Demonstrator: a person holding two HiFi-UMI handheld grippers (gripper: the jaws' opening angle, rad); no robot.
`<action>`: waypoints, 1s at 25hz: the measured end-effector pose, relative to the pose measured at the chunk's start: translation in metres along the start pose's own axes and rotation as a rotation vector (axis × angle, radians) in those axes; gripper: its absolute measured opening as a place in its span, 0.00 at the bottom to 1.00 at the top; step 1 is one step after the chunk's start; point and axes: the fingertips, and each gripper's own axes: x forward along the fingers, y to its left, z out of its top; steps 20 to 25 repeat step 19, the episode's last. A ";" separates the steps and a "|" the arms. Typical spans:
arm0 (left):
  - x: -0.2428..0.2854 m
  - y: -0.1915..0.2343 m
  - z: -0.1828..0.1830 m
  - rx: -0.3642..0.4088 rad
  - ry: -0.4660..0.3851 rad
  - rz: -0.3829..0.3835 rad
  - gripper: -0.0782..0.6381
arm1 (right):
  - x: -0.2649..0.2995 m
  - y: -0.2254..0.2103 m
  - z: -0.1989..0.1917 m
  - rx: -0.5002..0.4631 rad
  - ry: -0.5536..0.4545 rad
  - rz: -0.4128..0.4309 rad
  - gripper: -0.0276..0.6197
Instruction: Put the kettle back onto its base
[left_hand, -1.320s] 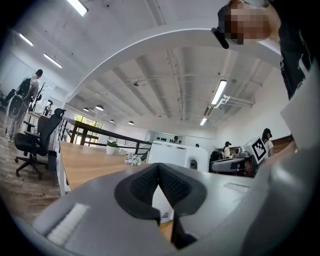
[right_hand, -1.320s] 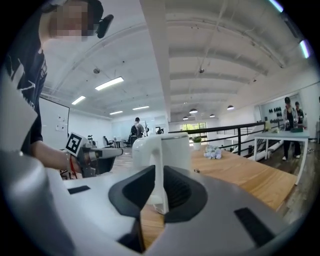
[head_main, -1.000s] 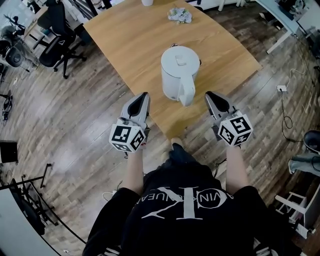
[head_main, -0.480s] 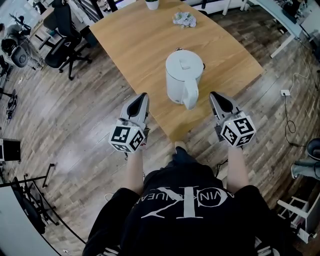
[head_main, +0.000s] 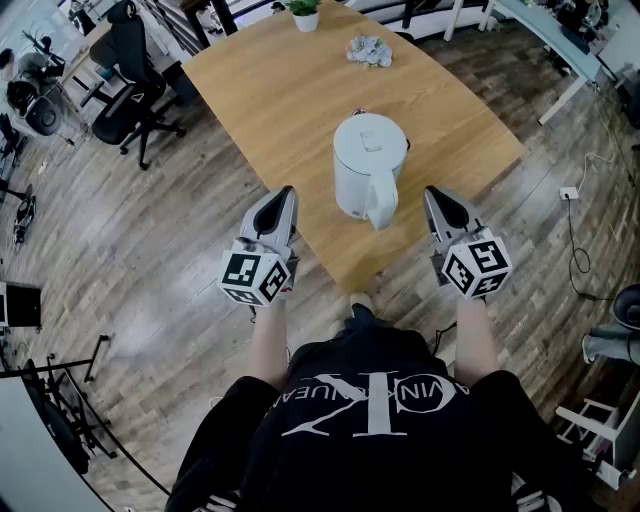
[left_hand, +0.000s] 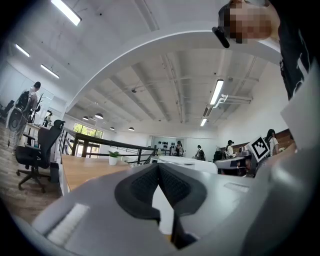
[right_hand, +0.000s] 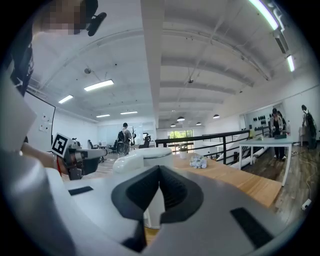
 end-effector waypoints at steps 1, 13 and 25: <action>0.001 0.000 0.001 0.001 -0.002 -0.002 0.12 | 0.000 -0.001 0.002 -0.002 -0.004 -0.004 0.06; 0.008 0.004 -0.001 0.001 0.000 -0.002 0.12 | 0.003 -0.006 0.002 0.000 -0.013 -0.025 0.06; 0.009 0.009 -0.002 -0.002 0.004 0.003 0.12 | 0.009 -0.004 0.002 0.000 -0.008 -0.017 0.06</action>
